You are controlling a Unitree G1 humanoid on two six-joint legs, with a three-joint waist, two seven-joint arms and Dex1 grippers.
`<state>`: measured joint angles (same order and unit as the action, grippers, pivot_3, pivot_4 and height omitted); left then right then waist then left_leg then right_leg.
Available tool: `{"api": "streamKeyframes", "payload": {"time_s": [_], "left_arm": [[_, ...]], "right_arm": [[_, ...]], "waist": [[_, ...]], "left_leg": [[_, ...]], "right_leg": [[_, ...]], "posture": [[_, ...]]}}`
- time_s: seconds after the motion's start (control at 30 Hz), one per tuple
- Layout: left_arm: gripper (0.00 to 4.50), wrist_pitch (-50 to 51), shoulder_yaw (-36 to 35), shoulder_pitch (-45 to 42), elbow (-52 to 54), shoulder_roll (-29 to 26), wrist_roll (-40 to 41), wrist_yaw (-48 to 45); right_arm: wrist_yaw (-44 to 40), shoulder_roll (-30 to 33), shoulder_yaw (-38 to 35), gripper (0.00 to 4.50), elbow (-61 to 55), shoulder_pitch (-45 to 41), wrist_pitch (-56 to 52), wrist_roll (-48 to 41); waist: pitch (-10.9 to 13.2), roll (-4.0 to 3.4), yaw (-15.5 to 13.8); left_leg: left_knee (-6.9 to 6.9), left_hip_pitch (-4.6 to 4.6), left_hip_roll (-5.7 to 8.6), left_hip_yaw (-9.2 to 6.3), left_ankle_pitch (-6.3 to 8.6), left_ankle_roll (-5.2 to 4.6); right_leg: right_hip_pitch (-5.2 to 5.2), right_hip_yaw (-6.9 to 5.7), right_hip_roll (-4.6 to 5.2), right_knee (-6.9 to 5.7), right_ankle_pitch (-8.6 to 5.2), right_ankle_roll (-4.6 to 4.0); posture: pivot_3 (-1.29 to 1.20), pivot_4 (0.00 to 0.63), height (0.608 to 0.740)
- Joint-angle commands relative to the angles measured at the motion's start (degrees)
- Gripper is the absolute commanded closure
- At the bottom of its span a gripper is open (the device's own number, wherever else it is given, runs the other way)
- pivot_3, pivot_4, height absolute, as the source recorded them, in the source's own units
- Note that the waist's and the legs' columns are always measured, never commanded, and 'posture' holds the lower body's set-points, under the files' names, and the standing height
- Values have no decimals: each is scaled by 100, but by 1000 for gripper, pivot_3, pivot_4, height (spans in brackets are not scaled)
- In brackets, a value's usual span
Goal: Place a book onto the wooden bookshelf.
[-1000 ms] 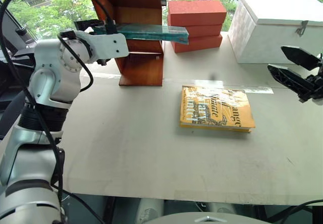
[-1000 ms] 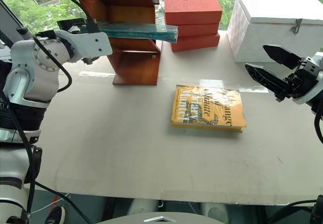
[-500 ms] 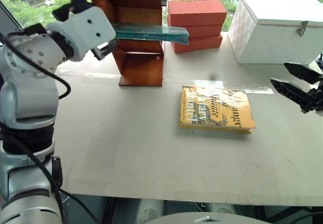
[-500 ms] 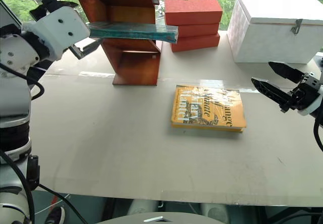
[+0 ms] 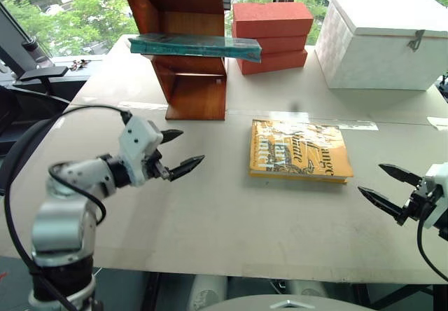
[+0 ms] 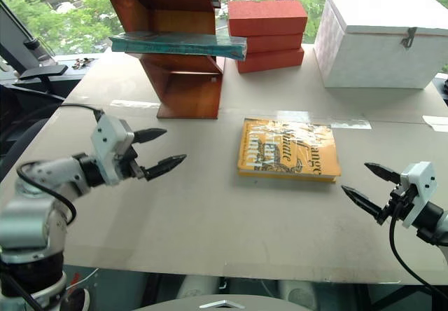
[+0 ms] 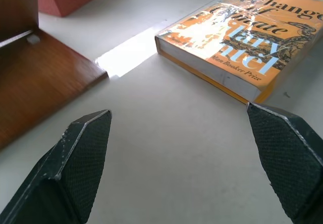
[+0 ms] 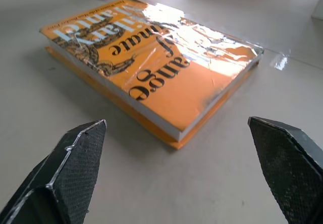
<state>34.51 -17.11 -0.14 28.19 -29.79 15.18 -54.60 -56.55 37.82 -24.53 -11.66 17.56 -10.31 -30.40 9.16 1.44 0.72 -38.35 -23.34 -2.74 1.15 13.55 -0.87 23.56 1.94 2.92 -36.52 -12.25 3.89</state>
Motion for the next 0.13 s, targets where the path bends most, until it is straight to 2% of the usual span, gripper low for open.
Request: {"api": "streamKeyframes", "payload": {"time_s": [0.03, 0.13], "left_arm": [[111, -1016, 333, 513, -248, 372, -223, 471], [111, -1419, 570, 942, -514, 557, -313, 637]], "right_arm": [[-44, -205, 109, 0, 179, 78, 633, 284], [40, -386, 216, 0, 264, 187, 742, 365]], "waist": [[-1, 1, 0], [0, 2, -3]], "left_leg": [[3, 14, 0, 3, 0, 0], [7, 31, 1, 9, 1, 1]], "right_leg": [[-5, 8, -1, -1, 0, 0], [-9, 20, -2, -8, -1, -1]], "posture": [[0, 150, 740], [0, 150, 740]]}}
